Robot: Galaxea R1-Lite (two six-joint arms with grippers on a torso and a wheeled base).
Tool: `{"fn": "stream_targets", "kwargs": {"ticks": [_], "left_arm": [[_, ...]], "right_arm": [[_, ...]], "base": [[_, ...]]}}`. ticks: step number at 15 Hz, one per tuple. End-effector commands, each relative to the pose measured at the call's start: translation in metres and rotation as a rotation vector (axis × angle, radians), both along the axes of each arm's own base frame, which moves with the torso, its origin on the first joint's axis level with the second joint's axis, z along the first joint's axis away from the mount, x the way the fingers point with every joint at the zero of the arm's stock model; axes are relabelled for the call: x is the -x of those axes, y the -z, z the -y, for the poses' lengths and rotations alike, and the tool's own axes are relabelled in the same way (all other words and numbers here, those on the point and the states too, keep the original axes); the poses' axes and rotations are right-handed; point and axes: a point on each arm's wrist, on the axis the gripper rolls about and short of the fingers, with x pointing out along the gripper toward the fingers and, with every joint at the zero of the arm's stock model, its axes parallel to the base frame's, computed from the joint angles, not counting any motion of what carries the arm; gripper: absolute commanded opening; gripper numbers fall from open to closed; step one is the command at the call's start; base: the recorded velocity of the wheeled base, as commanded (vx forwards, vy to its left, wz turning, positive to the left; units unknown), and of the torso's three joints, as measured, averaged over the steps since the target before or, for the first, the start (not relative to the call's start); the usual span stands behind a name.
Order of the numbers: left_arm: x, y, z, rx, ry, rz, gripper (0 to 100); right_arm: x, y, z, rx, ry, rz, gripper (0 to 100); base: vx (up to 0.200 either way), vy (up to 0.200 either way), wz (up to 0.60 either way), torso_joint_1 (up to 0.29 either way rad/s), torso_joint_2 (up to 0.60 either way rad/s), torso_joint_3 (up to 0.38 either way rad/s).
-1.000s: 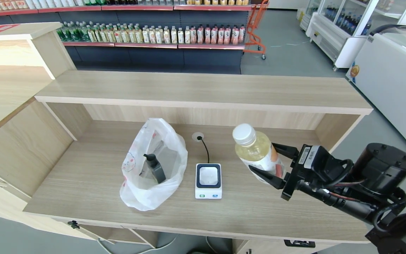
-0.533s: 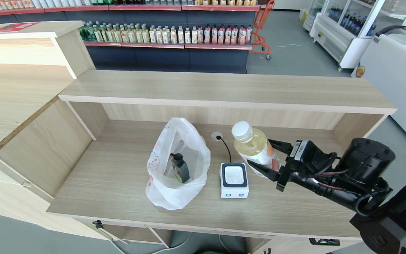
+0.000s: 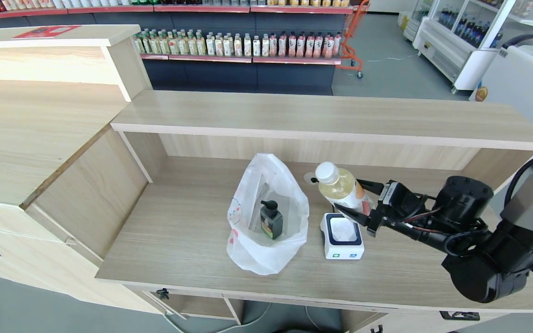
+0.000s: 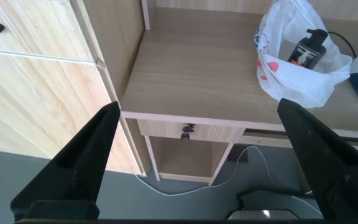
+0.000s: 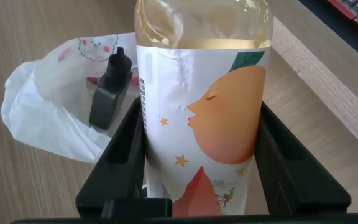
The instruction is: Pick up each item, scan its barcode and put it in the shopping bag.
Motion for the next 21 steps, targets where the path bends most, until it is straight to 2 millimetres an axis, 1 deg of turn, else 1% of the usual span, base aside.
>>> {"fn": "stream_targets", "kwargs": {"ticks": [1,2,3,6,9,18,21], "left_arm": [[0.000,0.000,0.000,0.000,-0.001,0.001,100],[0.000,0.000,0.000,0.000,-0.001,0.001,100],[0.000,0.000,0.000,0.000,-0.002,0.001,100],[0.000,0.000,0.000,0.000,-0.001,0.001,100],[0.000,0.000,0.000,0.000,-0.001,0.001,100],[0.000,0.000,0.000,0.000,-0.001,0.001,100],[0.000,0.000,0.000,0.000,-0.001,0.001,100]], "right_arm": [[-0.012,0.015,0.006,0.022,0.012,-0.013,0],[-0.013,0.018,0.008,0.031,0.011,-0.010,0],[-0.017,0.026,0.015,0.051,0.016,-0.014,0],[-0.030,0.036,0.028,0.073,0.025,0.001,0],[-0.048,0.047,0.032,0.087,-0.015,0.032,0],[-0.080,0.079,0.024,0.100,-0.118,0.070,0],[-0.089,0.083,0.017,0.106,-0.131,0.102,0]], "base": [[0.000,0.000,0.00,0.000,0.00,0.000],[0.000,0.000,0.00,0.000,0.00,0.000],[0.000,0.000,0.00,0.000,0.00,0.000],[0.000,0.000,0.00,0.000,0.00,0.000],[0.000,0.000,0.00,0.000,0.00,0.000],[0.000,0.000,0.00,0.000,0.00,0.000],[0.000,0.000,0.00,0.000,0.00,0.000]]}}
